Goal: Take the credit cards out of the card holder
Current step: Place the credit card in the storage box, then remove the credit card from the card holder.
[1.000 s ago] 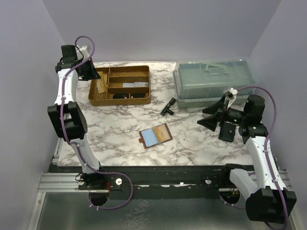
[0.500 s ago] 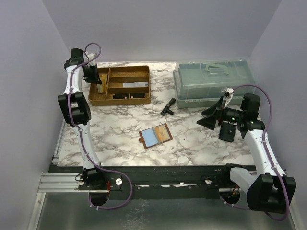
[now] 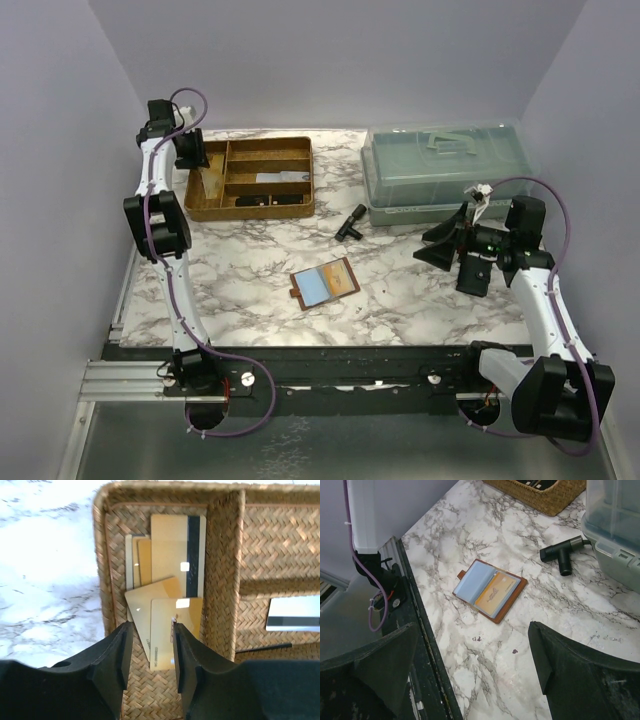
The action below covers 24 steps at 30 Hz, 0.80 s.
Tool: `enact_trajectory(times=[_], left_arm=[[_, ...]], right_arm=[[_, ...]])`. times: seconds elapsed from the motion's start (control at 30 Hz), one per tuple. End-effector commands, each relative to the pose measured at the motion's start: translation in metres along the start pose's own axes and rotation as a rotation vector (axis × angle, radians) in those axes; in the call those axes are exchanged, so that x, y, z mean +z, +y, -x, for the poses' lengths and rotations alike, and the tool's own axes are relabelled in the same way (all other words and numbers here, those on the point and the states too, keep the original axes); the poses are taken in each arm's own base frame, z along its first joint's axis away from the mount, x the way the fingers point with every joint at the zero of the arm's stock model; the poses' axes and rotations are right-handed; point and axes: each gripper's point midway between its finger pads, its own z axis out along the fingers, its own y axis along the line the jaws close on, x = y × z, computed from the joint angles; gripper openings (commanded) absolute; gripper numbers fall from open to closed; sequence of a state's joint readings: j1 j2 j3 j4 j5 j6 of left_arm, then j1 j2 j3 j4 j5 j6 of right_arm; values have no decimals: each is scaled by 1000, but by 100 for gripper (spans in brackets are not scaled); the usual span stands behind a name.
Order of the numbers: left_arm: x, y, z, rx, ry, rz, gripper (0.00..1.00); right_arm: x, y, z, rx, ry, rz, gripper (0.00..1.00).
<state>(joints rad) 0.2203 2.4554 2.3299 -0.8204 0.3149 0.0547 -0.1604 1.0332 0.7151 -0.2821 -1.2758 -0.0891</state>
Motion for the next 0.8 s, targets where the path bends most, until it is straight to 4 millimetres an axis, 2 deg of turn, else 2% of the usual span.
enact_trajectory(times=[0.0, 0.1, 0.2, 0.23, 0.27, 0.33, 0.37, 0.47, 0.53, 0.6, 0.77], left_arm=[[-53, -3, 65, -17, -224, 106, 44], [-93, -19, 83, -27, -340, 89, 45], [-138, -41, 86, -85, -473, 42, 61], [-161, -53, 85, -106, -535, 9, 69], [-176, -64, 81, -131, -581, -50, 77], [-192, -84, 59, -231, -633, -189, 94], [-204, -97, 51, -266, -662, -290, 98], [-222, -126, 10, -405, -623, -559, 99], [-227, -142, -18, -474, -546, -665, 99], [-232, -158, -46, -507, -472, -735, 99], [-256, -196, -106, -450, -422, -786, 99]], right_arm=[[-3, 8, -2, -24, -12, 45, 99], [-4, 9, -2, -49, -14, 40, 99], [-5, 11, -2, -92, -16, 39, 99], [-5, 12, -2, -108, -17, 41, 99], [-5, 13, -2, -121, -18, 46, 99], [-6, 15, -1, -147, -20, 47, 99], [-7, 15, -2, -156, -21, 47, 99], [-8, 15, -3, -181, -21, 40, 99], [-8, 16, -3, -193, -23, 40, 99], [-8, 16, -5, -205, -26, 42, 99], [-8, 20, -7, -244, -33, 50, 99]])
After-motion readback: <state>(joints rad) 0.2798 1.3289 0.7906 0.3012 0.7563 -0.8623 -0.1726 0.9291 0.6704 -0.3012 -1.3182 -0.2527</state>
